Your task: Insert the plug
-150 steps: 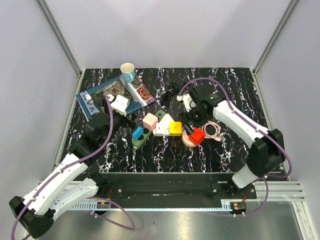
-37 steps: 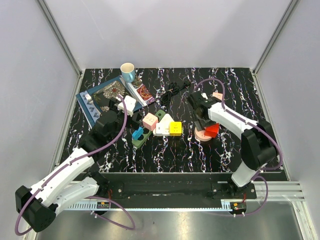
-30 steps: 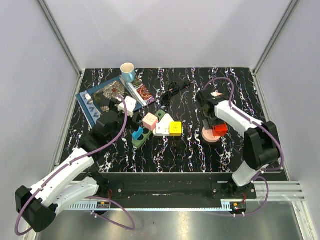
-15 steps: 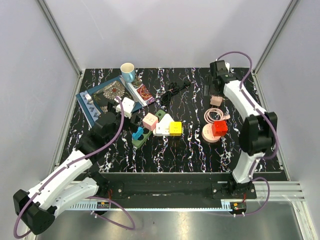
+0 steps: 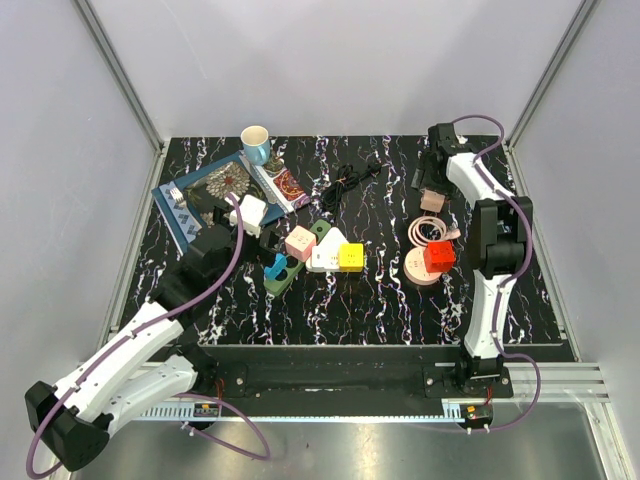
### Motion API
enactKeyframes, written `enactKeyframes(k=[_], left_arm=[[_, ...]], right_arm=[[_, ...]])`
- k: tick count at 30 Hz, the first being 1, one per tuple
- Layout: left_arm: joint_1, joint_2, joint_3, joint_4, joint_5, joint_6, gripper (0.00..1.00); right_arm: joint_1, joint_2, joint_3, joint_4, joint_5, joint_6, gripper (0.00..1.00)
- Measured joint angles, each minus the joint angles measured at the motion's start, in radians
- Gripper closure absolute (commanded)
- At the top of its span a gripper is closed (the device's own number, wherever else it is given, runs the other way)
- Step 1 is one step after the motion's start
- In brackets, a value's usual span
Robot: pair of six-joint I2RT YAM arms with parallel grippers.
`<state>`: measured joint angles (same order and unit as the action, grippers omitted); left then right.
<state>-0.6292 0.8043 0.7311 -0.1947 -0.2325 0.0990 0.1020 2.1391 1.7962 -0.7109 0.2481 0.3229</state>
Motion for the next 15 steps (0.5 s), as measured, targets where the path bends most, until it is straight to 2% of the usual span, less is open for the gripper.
enactKeyframes(k=[5,15], left_arm=[[0.0,0.003,0.0,0.0,0.0,-0.007,0.01],[0.0,0.013,0.0,0.0,0.025,-0.043,0.01]], right_arm=[[-0.009,0.026,0.012,0.019,-0.011,0.005,0.29],[-0.017,0.037,0.012,0.021,-0.031,-0.008,0.27]])
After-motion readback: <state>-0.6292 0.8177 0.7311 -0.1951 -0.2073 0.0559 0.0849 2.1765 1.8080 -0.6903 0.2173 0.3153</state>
